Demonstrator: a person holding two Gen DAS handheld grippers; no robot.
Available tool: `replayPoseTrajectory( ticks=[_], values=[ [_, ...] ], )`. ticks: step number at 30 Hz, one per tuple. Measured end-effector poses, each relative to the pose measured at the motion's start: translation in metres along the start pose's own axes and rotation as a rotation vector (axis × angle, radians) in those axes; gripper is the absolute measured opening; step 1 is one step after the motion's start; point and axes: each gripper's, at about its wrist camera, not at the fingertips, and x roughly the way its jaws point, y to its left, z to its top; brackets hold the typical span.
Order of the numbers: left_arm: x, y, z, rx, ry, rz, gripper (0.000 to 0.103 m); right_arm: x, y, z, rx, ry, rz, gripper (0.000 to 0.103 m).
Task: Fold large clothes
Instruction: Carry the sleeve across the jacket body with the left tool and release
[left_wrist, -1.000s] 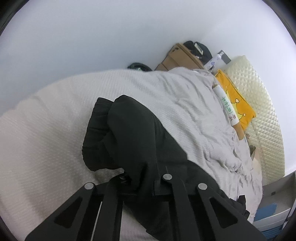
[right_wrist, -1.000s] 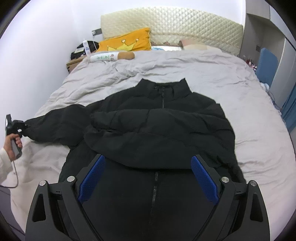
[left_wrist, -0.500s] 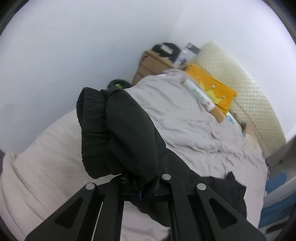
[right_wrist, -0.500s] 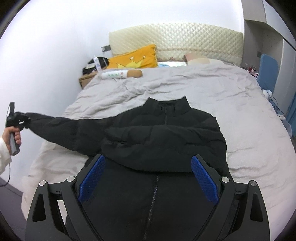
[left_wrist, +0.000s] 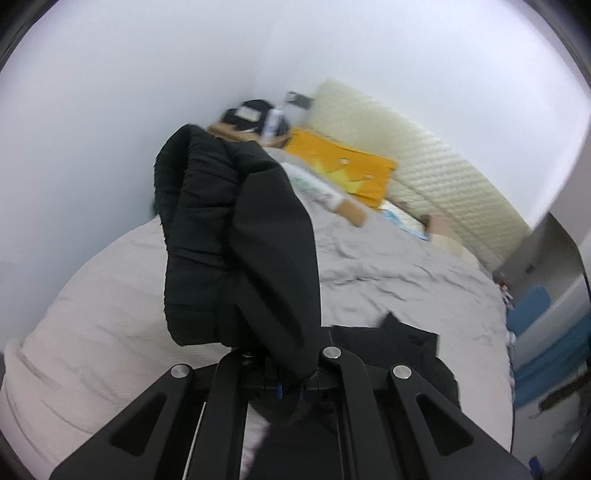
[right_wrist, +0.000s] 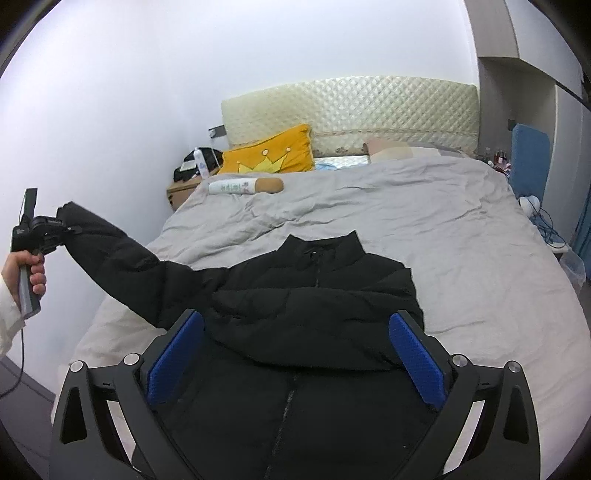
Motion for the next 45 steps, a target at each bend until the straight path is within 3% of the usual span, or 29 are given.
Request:
replayPoseTrajectory(
  ticks=[6, 12, 19, 22, 27, 38, 45],
  values=[
    [-0.016, -0.097, -0.018, 0.117, -0.02, -0.065, 0.003, -0.021, -0.024, -0.001, 0.02, -0.028, -0.035, 0.103],
    [-0.013, -0.201, -0.058, 0.238, 0.012, -0.169, 0.003, -0.037, -0.06, -0.003, 0.063, -0.035, -0.083, 0.103],
    [0.017, -0.308, -0.144, 0.34, 0.097, -0.24, 0.004, -0.049, -0.103, -0.017, 0.083, -0.017, -0.112, 0.103],
    [0.035, -0.338, -0.188, 0.368, 0.133, -0.254, 0.004, -0.047, -0.126, -0.029, 0.091, 0.0, -0.118, 0.103],
    [0.078, -0.368, -0.253, 0.387, 0.194, -0.246, 0.004, -0.032, -0.164, -0.051, 0.109, 0.043, -0.107, 0.103],
    [0.181, -0.411, -0.368, 0.438, 0.252, -0.138, 0.004, 0.005, -0.232, -0.108, 0.143, 0.108, -0.091, 0.103],
    [0.224, -0.417, -0.409, 0.489, 0.274, -0.085, 0.004, 0.023, -0.261, -0.134, 0.183, 0.141, -0.105, 0.103]
  ],
)
